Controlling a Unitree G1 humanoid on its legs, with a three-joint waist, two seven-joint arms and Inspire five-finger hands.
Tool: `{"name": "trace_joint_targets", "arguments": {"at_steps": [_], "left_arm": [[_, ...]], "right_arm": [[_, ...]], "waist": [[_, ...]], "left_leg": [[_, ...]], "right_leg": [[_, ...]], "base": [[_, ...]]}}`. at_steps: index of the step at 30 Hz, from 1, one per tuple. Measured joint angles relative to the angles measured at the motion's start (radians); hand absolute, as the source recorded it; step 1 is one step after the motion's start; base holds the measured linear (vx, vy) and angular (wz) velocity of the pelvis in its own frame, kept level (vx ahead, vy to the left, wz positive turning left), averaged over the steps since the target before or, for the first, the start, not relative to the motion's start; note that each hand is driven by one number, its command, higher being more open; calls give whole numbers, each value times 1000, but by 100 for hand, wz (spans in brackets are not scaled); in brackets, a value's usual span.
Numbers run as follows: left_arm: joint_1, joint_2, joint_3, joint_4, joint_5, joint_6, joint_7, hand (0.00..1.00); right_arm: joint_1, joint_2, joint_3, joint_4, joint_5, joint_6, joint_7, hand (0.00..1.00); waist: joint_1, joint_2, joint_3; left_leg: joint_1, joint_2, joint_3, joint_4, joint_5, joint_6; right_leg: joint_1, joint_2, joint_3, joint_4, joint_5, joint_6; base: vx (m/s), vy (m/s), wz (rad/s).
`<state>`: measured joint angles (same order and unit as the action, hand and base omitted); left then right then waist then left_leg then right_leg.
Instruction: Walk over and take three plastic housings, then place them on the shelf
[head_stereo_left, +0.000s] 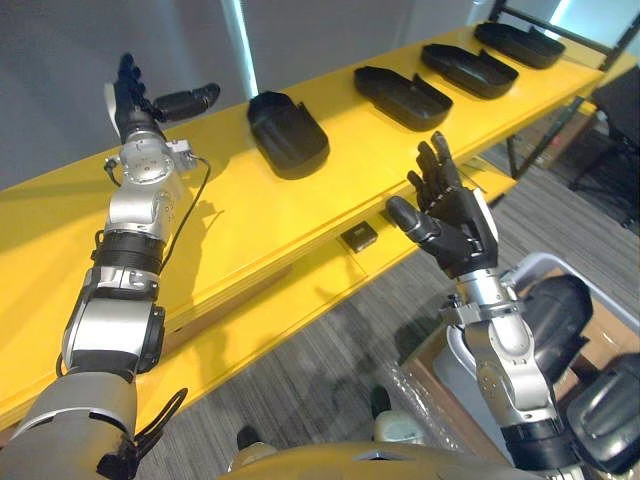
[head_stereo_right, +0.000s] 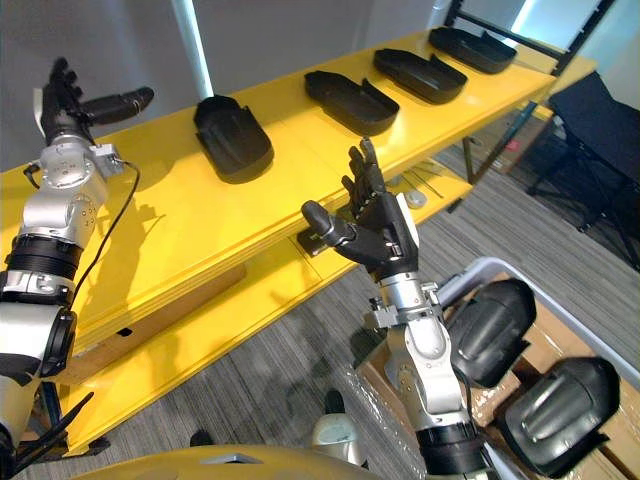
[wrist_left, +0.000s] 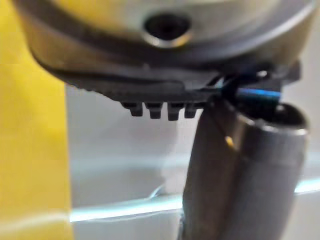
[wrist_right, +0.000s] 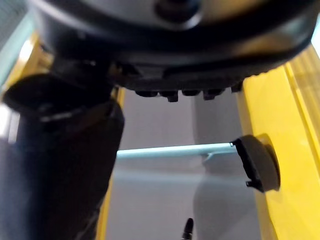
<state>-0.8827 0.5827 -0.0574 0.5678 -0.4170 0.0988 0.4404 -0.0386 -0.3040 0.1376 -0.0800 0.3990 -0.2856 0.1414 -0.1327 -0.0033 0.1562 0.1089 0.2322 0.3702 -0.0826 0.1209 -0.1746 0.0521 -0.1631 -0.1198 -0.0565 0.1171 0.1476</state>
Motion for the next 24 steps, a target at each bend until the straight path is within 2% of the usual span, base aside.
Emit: {"name": "trace_joint_targets", "arguments": {"at_steps": [3, 5, 7, 8, 9, 12, 15, 19, 24], "left_arm": [[56, 6, 3, -142, 0, -39, 8, 100], [182, -21, 38, -332, -1, -73, 7, 100], [357, -97, 99, -564, 0, -113, 9, 100], [407, -123, 112, -629, 5, -123, 8, 100], [522, -195, 123, -747, 44, -142, 4, 100], [699, -309, 124, -863, 115, -175, -33, 100], [803, -375, 104, -895, 119, -189, -68, 100], [868, -402, 81, -905, 147, -190, -120, 100], [999, -430, 16, -924, 134, -183, -244, 100]], "right_arm": [[-111, -15, 53, 141, 0, 39, 9, 100], [-160, -12, 79, 219, 0, 84, 11, 100], [-172, -7, 90, 259, 0, 107, 17, 100], [-176, -4, 90, 271, 0, 109, 20, 100], [-181, 0, 90, 299, 0, 109, 19, 100], [-230, 26, 91, 375, 0, 116, 16, 100], [-292, 56, 103, 439, -1, 119, 3, 100], [-361, 87, 107, 512, 0, 120, -30, 100], [-410, 105, 92, 587, -3, 125, -126, 100]], "waist": [[26, 7, -10], [54, 14, -15], [79, 19, -19], [85, 20, -19], [107, 23, -22], [138, 32, -28], [167, 45, -37], [194, 47, -39], [214, 46, -41]], "left_leg": [[-28, -10, -49, 0, 11, 8], [-34, -16, -83, 0, 17, 10], [-33, -17, -118, 0, 19, 9], [-34, -18, -126, 0, 20, 9], [-34, -20, -148, 0, 23, 10], [-35, -22, -190, -1, 32, 9], [-51, -22, -222, -5, 32, 8], [-67, -24, -245, -5, 44, 9], [-90, -32, -269, -5, 57, 7]], "right_leg": [[8, -12, -44, 0, -2, 1], [24, -17, -76, 0, -2, 1], [47, -19, -110, 2, -11, 0], [54, -20, -120, 1, -13, 0], [75, -21, -146, 2, -22, 4], [104, -20, -188, 5, -34, 2], [107, -20, -224, 8, -49, -1], [107, -20, -247, 9, -49, -1], [104, -23, -271, 6, -43, -3]], "base": [[-29, 3, 41], [-18, 7, 43], [-2, -2, 41], [-7, -8, 48], [-13, -9, 46], [-38, -15, 43], [-101, -10, 33], [-67, 5, 20], [-6, 6, 14]]}}
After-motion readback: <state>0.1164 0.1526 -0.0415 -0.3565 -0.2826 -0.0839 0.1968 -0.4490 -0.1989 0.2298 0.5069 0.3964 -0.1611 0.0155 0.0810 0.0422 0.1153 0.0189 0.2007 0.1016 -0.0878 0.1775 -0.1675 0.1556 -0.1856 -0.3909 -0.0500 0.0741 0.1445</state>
